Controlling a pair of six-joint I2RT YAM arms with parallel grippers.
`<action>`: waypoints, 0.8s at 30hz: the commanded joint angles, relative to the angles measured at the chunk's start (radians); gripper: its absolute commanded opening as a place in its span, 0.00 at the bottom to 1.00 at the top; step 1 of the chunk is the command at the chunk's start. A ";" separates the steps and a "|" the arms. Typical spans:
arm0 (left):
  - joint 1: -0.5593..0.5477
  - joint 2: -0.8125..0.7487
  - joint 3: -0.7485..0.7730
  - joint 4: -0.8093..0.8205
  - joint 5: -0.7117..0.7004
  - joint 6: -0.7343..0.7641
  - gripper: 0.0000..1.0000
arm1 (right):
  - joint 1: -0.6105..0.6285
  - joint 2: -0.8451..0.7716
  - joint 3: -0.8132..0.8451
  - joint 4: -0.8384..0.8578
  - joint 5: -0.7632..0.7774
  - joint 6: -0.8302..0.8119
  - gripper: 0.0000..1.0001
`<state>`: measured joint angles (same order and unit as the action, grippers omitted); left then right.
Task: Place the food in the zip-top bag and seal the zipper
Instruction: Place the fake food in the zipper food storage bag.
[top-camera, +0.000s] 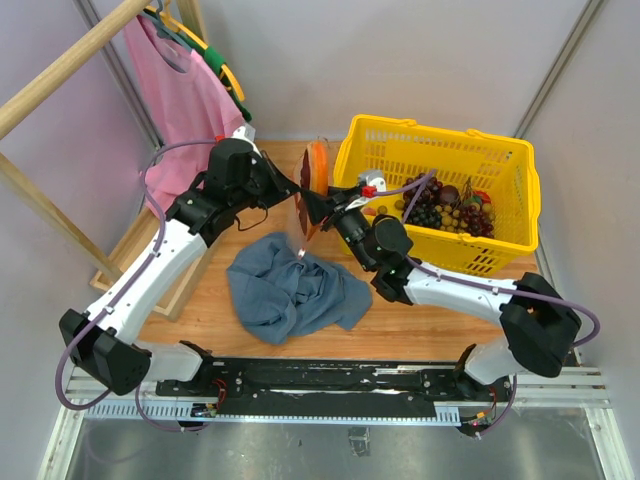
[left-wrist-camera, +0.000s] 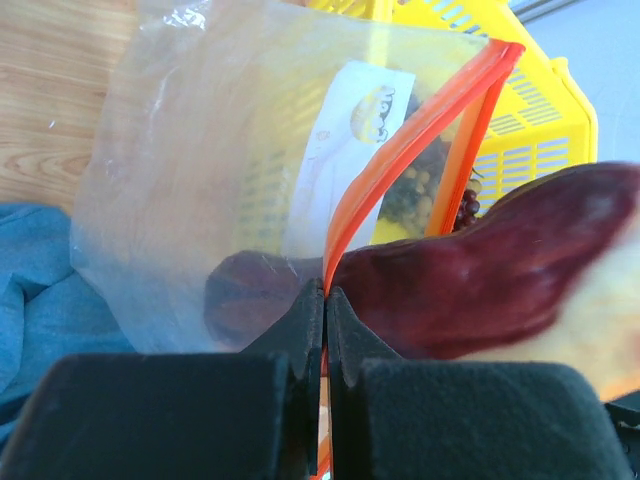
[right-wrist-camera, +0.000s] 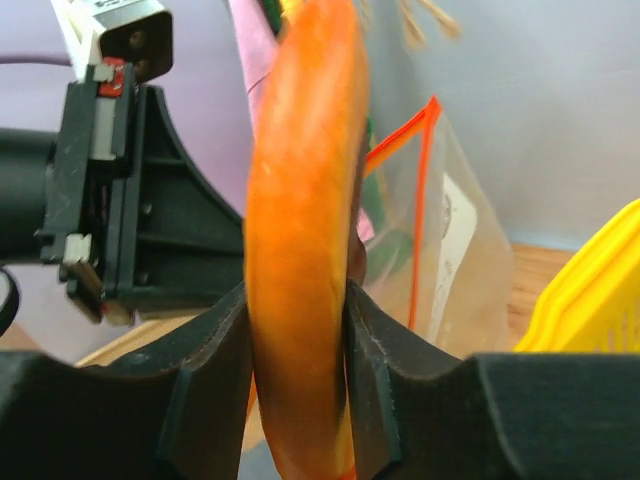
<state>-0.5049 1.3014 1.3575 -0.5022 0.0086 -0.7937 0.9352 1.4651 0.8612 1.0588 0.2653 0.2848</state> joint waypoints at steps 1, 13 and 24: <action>0.023 -0.036 -0.019 0.044 0.010 -0.019 0.00 | -0.014 -0.073 -0.010 -0.074 -0.104 -0.018 0.42; 0.027 -0.044 0.008 0.005 -0.047 0.110 0.00 | -0.062 -0.267 0.104 -0.654 -0.222 -0.082 0.58; 0.028 -0.014 0.066 -0.042 -0.075 0.212 0.00 | -0.169 -0.173 0.482 -1.333 -0.366 0.018 0.59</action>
<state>-0.4854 1.2846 1.3956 -0.5522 -0.0677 -0.6098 0.7677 1.2171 1.2716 -0.0128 -0.0010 0.2222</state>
